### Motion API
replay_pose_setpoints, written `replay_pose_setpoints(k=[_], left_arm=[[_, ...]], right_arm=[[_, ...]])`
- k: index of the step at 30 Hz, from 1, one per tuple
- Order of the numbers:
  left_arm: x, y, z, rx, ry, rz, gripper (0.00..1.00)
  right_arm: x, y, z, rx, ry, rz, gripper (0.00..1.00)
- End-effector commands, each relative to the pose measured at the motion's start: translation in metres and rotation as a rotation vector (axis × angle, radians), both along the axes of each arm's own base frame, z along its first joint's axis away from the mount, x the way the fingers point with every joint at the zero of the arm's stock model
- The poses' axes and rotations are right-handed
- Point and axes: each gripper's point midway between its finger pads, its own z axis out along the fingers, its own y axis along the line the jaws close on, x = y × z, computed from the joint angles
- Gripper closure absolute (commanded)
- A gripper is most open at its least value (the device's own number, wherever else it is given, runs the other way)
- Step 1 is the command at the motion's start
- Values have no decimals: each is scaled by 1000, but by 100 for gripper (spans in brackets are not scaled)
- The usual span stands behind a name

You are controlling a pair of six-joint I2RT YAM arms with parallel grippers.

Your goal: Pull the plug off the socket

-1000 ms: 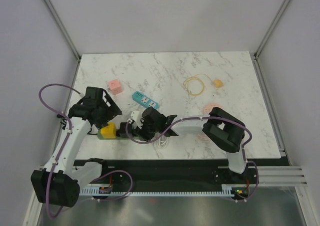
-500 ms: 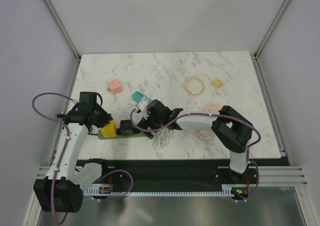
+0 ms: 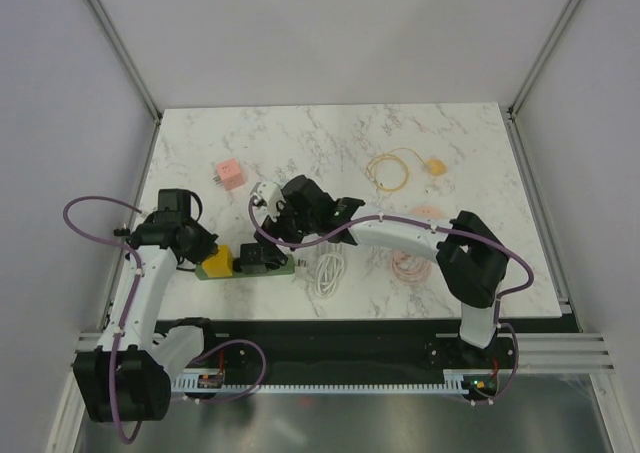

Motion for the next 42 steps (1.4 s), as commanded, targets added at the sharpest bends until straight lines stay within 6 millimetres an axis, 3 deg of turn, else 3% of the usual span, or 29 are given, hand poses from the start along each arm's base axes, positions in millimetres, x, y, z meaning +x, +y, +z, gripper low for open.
replay_pose_setpoints(k=[1, 8, 12, 25, 32, 33, 36, 37, 39, 40, 42], left_arm=[[-5, 10, -1, 31, 19, 64, 98], [-21, 12, -25, 19, 141, 86, 98], [-29, 9, -38, -2, 195, 89, 98], [-31, 8, -37, -8, 182, 103, 98], [-33, 8, -41, -5, 202, 103, 98], [-32, 8, -42, -5, 202, 104, 98], [-31, 7, -42, -11, 201, 94, 98], [-30, 7, -43, -12, 198, 90, 98], [-30, 6, -43, -14, 197, 83, 98], [-29, 6, -43, -12, 189, 79, 98], [-28, 6, -42, -13, 185, 75, 98]], right_arm=[[-16, 18, 11, 25, 8, 118, 2], [-29, 37, -3, -25, -6, 206, 2], [-20, 39, -15, -76, -42, 186, 2], [-14, 64, -27, -134, -132, 188, 2], [-9, 68, -37, -171, -161, 163, 5], [-7, 69, -37, -172, -166, 155, 9], [-6, 73, -30, -154, -159, 142, 36], [-6, 76, -22, -134, -153, 130, 59], [-2, 80, -11, -113, -153, 99, 81], [0, 80, -4, -96, -135, 63, 100], [-2, 84, 3, -69, -109, 52, 100]])
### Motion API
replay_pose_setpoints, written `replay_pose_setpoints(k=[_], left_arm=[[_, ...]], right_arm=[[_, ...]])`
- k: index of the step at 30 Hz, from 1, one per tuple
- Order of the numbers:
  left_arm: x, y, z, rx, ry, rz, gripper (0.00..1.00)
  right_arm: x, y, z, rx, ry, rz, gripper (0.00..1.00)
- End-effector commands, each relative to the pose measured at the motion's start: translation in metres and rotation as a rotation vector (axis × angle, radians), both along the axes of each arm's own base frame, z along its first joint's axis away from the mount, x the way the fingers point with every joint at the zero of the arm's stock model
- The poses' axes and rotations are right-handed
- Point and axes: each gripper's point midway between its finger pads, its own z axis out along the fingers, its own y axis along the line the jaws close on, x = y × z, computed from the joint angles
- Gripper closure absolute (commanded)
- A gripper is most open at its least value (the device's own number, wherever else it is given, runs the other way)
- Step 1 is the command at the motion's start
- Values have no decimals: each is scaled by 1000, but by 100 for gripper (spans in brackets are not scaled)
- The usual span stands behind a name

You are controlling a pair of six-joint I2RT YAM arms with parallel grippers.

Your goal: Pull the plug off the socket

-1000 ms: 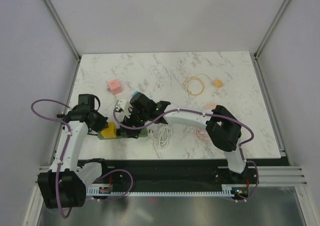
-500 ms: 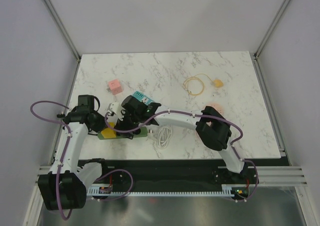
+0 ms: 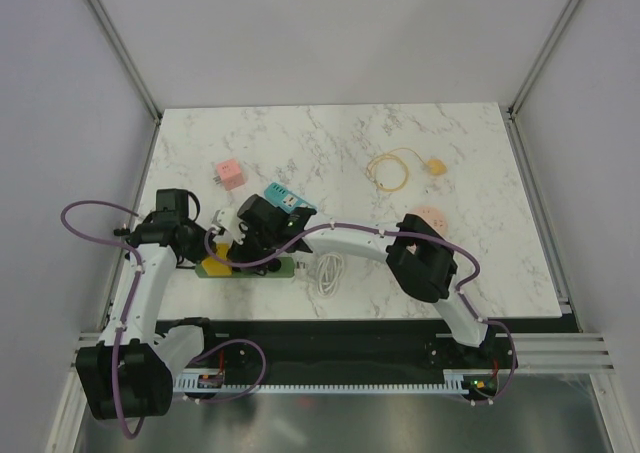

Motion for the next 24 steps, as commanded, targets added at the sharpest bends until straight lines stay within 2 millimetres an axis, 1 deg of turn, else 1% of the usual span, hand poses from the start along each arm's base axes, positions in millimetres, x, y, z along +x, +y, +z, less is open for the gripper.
replay_pose_setpoints(k=[1, 3, 4, 6, 7, 8, 9, 11, 12, 13, 14, 15, 16, 17, 18, 19, 21, 22, 24], left_arm=[[-31, -2, -32, -9, 157, 4, 98], [-29, -3, -31, -13, 145, -7, 98], [-29, -4, -31, -17, 140, -13, 98], [-24, -6, -27, -26, 106, -45, 98], [-20, -7, -24, -26, 85, -64, 98], [-16, -6, -19, -9, 58, -95, 98], [-10, -11, -11, -26, 8, -122, 98], [1, -12, 7, -10, -71, -168, 98], [6, -13, 20, -2, -126, -183, 96], [13, -12, 37, 7, -181, -192, 93], [16, -12, 48, 20, -222, -210, 89], [19, -15, 62, 23, -276, -223, 68], [23, -14, 75, 30, -317, -224, 55], [24, -14, 82, 32, -341, -222, 45], [24, -17, 88, 23, -365, -228, 30], [24, -19, 92, 14, -378, -232, 27], [22, -26, 90, -24, -374, -247, 23], [20, -28, 81, -42, -356, -249, 23], [16, -36, 73, -82, -341, -268, 25]], right_arm=[[9, 24, 54, 151, 18, -85, 100], [9, 23, 53, 151, 25, -109, 100], [15, 20, 55, 145, -1, -137, 100], [20, 18, 58, 158, -37, -155, 100], [19, 11, 55, 154, -47, -151, 100], [20, 12, 57, 168, -57, -146, 100], [20, 9, 54, 157, -67, -139, 100], [24, 1, 43, 124, -76, -165, 100], [23, -2, 38, 114, -66, -172, 100], [24, -3, 36, 115, -52, -181, 100], [26, -4, 35, 123, -29, -187, 100], [28, -5, 34, 128, -15, -199, 100], [32, -7, 32, 132, 4, -223, 100], [34, -7, 33, 145, 28, -249, 100], [36, -6, 34, 153, 44, -263, 100], [42, -8, 35, 165, 67, -298, 100], [46, -8, 36, 184, 111, -323, 100], [53, -12, 37, 195, 136, -357, 100], [58, -16, 35, 200, 159, -378, 100]])
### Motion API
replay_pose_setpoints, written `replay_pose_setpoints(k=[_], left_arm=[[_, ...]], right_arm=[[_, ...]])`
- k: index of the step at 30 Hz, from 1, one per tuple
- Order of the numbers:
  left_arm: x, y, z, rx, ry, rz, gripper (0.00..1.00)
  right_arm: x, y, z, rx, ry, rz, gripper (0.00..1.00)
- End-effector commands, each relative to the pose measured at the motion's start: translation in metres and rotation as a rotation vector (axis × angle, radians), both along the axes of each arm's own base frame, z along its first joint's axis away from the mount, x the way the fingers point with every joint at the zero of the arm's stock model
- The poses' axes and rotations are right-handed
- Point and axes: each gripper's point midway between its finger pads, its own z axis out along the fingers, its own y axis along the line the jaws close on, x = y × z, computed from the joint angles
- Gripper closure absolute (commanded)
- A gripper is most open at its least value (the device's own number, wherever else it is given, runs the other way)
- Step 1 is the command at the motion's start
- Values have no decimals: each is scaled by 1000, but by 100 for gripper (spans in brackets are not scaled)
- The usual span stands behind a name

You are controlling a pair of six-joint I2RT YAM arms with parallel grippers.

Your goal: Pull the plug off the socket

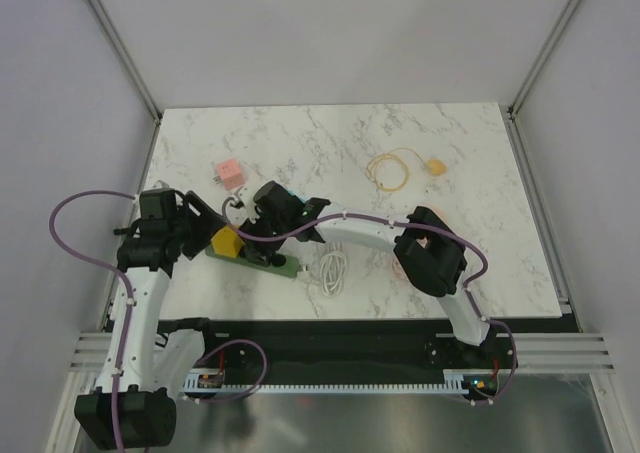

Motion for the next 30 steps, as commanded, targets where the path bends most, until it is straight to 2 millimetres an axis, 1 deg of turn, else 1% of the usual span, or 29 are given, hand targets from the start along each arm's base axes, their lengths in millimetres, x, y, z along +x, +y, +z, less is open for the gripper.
replay_pose_setpoints(k=[1, 4, 5, 8, 9, 10, 11, 12, 14, 15, 16, 17, 18, 20, 22, 25, 29, 30], left_arm=[[-3, -18, -7, -71, -10, -78, 26], [-9, -22, -19, -99, 2, -77, 28], [-9, -21, -20, -94, -3, -68, 28], [-7, -13, -16, -79, -13, -24, 28], [-4, -8, -12, -76, -18, 0, 28], [-1, -6, -11, -89, -9, 28, 28], [0, -2, -15, -93, 21, 57, 26], [4, 4, -14, -112, 30, 97, 26], [9, 9, -18, -147, 56, 124, 25], [13, 20, -26, -176, 87, 173, 25], [14, 24, -31, -215, 105, 205, 25], [15, 22, -34, -284, 119, 209, 25], [17, 36, -45, -337, 134, 276, 25], [22, 39, -50, -411, 126, 292, 26], [27, 45, -60, -421, 141, 316, 27], [33, 51, -69, -409, 144, 337, 28], [36, 53, -77, -401, 145, 326, 31], [34, 52, -82, -396, 153, 325, 31]], right_arm=[[35, -3, 32, 118, 31, -148, 100], [37, -6, 30, 143, 75, -146, 100], [35, -8, 26, 141, 95, -147, 100], [36, -13, 23, 145, 107, -142, 100], [33, -15, 22, 145, 107, -130, 100], [31, -15, 22, 154, 114, -114, 100], [27, -17, 19, 152, 123, -108, 100], [25, -17, 22, 160, 122, -96, 100], [22, -17, 24, 169, 128, -83, 100], [21, -17, 25, 171, 128, -80, 100], [21, -17, 25, 172, 127, -80, 100], [20, -18, 25, 172, 130, -78, 100], [19, -19, 27, 174, 127, -75, 100], [18, -19, 28, 179, 125, -71, 100], [16, -20, 28, 182, 131, -63, 100], [14, -18, 28, 191, 138, -51, 100], [12, -15, 27, 203, 149, -45, 100], [12, -15, 27, 205, 149, -45, 100]])
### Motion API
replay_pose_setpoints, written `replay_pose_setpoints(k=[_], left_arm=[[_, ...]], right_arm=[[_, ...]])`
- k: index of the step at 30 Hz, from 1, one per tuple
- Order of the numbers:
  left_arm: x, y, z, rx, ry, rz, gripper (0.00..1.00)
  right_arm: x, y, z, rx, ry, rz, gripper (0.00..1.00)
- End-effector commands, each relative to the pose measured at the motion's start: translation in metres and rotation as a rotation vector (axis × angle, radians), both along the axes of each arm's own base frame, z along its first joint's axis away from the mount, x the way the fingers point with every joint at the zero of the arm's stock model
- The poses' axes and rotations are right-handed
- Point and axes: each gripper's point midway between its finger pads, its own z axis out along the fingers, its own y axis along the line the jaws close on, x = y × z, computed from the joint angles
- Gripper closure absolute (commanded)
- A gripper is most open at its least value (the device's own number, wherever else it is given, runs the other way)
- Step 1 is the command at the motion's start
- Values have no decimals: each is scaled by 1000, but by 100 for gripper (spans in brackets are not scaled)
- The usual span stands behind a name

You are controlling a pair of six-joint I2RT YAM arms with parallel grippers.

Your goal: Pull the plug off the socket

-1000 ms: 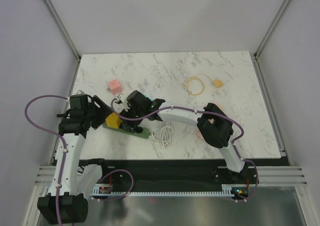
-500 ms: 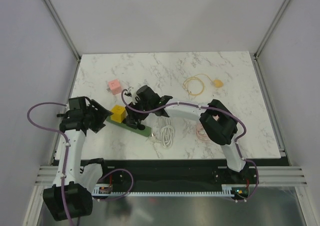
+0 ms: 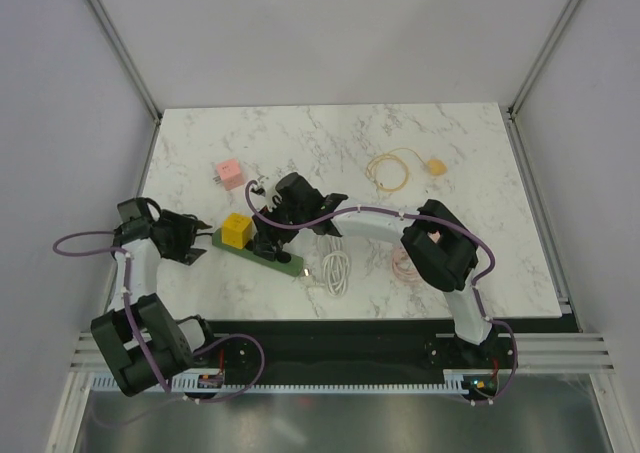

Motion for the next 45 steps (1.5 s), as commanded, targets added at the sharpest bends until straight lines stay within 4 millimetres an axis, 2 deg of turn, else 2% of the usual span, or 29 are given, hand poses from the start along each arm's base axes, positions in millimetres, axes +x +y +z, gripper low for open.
replay_pose_setpoints(k=[1, 6, 11, 16, 21, 26, 31, 38, 39, 42, 45], left_arm=[[10, 0, 1, -8, -53, 0, 31], [-1, 1, -22, 16, -9, 11, 30], [5, -9, -39, 16, 4, -21, 28], [10, -7, -50, 39, 15, -7, 28], [13, -5, -58, 43, 20, 15, 32], [13, -6, -75, 26, 58, 17, 38], [11, -10, -82, 10, 53, 14, 42], [12, -9, -77, 44, -5, 11, 42], [12, -9, -77, 45, -7, 11, 44], [11, -11, -78, 49, -8, -11, 59], [10, -11, -79, 50, -8, -24, 80]], right_arm=[[-7, 6, 29, 78, 6, 34, 100], [-8, 8, 29, 84, 9, 41, 100], [-9, 9, 29, 88, 11, 48, 100], [-9, 9, 33, 94, 9, 50, 100], [-9, 11, 35, 100, 12, 53, 100], [-9, 15, 36, 110, 25, 57, 100], [-10, 16, 33, 110, 46, 53, 100], [-14, 20, 33, 121, 74, 60, 100], [-13, 20, 32, 119, 78, 56, 100], [-14, 22, 31, 125, 94, 59, 100], [-14, 22, 28, 120, 108, 49, 100]])
